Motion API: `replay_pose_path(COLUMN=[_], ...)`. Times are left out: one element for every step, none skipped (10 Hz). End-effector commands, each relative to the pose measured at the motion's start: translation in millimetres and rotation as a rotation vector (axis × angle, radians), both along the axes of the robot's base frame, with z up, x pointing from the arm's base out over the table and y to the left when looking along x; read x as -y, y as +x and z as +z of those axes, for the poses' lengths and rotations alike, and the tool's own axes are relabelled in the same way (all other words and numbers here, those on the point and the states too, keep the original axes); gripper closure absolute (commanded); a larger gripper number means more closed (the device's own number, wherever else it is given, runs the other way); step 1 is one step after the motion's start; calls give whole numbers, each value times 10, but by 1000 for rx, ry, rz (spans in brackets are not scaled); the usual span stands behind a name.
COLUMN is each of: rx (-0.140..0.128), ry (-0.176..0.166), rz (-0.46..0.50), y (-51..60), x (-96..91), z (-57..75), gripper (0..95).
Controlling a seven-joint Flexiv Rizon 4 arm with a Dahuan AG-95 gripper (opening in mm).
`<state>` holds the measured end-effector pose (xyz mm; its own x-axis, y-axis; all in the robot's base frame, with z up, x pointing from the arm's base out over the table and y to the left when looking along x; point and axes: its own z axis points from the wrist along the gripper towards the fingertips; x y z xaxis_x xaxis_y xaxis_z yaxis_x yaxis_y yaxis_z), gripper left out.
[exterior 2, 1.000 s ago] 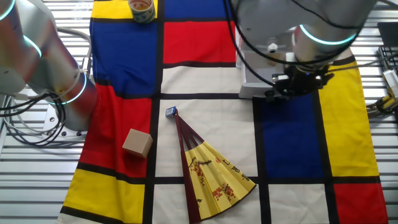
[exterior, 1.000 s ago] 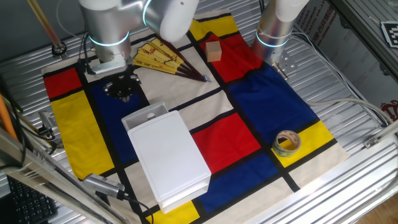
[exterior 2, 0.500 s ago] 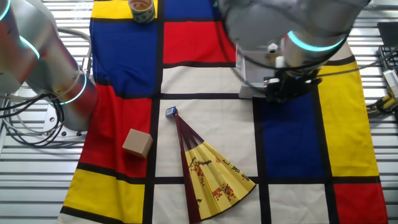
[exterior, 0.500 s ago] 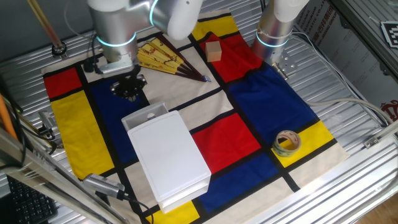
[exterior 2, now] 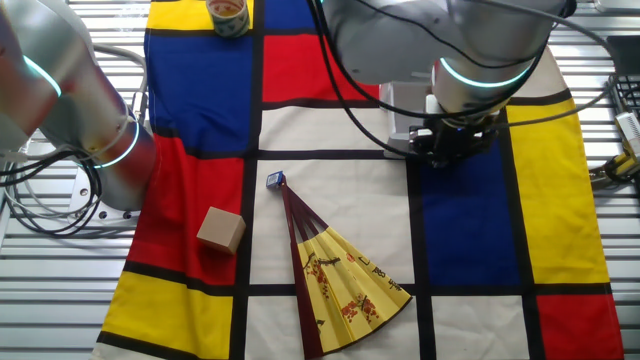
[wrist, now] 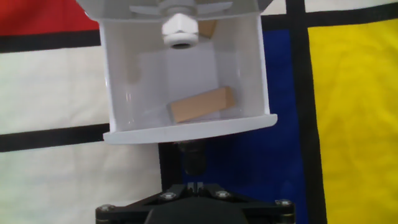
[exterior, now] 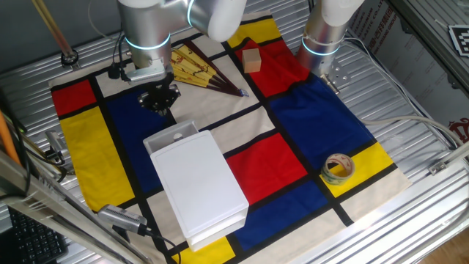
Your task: Grasp the handle and close the drawer
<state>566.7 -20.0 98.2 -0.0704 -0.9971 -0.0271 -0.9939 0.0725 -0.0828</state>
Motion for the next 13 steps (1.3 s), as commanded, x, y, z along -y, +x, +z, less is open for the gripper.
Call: replay_pose_path(rx=[5,6,7,7,7,8,9,11,11,13,13,15,16], ry=[-7,-9,-10,-11,-10,-7,-6,-3,-1,-1,-2,-8,-9], rz=[29,52,65,73,73,77,78,81,81,81,79,75,68], y=[-10,-7,-4,-2,-2,0,1,1,1,2,3,10,18], x=[-2,-3,-5,-6,-8,-11,-14,-14,-15,-17,-27,-78,-125], z=[7,8,9,9,9,8,7,7,7,6,0,-27,-53], gripper=[760,760,570,570,570,570,380,380,380,380,380,380,570])
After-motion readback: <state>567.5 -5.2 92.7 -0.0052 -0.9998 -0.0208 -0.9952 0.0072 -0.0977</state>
